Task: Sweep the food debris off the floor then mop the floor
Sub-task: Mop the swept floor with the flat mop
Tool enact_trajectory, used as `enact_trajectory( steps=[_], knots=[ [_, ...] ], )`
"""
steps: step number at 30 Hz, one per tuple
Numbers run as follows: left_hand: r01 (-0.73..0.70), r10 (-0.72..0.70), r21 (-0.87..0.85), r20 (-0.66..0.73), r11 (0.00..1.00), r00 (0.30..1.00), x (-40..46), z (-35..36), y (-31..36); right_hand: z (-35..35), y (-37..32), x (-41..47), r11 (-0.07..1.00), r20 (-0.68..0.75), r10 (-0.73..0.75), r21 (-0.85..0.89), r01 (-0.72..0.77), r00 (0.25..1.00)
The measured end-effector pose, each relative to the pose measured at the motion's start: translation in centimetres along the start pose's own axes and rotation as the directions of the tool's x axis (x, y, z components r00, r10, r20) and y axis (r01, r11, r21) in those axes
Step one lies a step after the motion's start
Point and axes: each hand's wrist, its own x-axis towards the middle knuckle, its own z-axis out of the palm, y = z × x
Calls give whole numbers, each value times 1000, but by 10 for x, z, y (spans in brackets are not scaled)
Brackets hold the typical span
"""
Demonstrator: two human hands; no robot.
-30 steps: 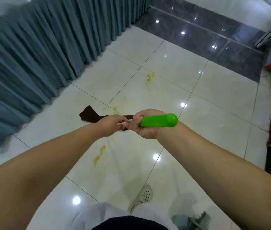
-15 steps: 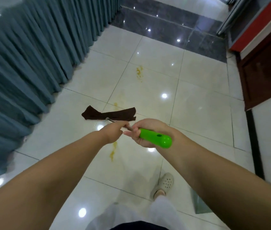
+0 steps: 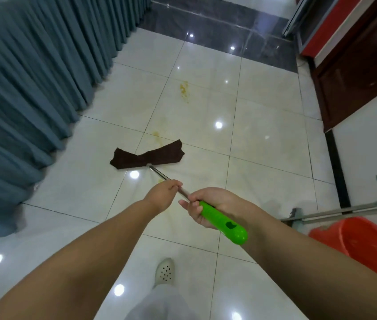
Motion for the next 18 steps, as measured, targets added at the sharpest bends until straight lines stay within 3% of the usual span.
enact_trajectory(
  steps=[12,18],
  knots=[
    [-52,53,41,-32,998,998,-165,141,-24,-80,198,-82,999,-16,40,-35,-40,999],
    [-24,22,-61,-47,998,999,-254,199,-27,-109,288,-122,999,-16,51,1,-51,999]
  ],
)
